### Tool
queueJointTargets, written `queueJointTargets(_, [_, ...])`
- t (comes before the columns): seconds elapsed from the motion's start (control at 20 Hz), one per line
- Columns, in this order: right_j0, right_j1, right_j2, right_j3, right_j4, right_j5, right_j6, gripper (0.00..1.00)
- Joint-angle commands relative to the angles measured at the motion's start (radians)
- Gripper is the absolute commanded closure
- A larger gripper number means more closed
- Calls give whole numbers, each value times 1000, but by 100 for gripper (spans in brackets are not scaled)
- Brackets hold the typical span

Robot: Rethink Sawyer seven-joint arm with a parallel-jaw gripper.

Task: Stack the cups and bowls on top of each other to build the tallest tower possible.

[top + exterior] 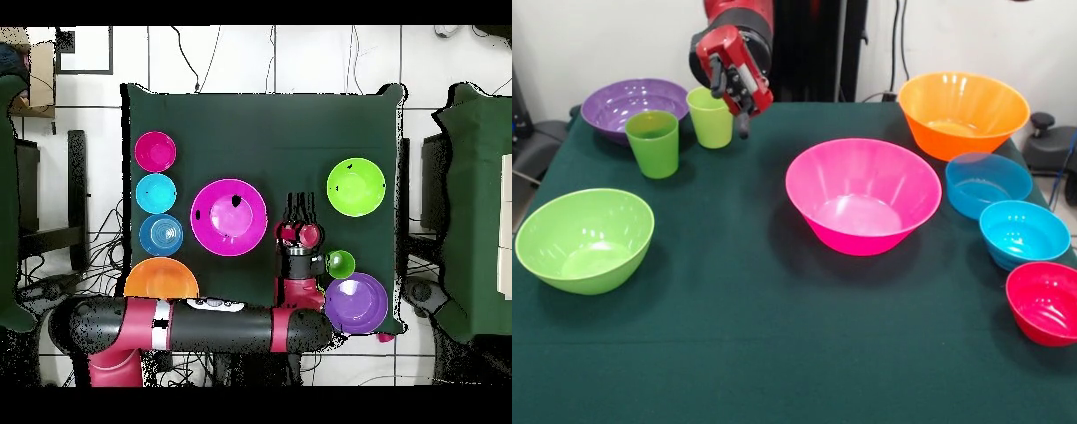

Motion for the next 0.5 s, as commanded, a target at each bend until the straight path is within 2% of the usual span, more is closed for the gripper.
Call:
queueJointTargets(0.05, [-30, -95, 175, -218, -208, 153, 219, 0])
queueJointTargets(0.5, [-39, -197, 206, -257, -406, 239, 239, 0])
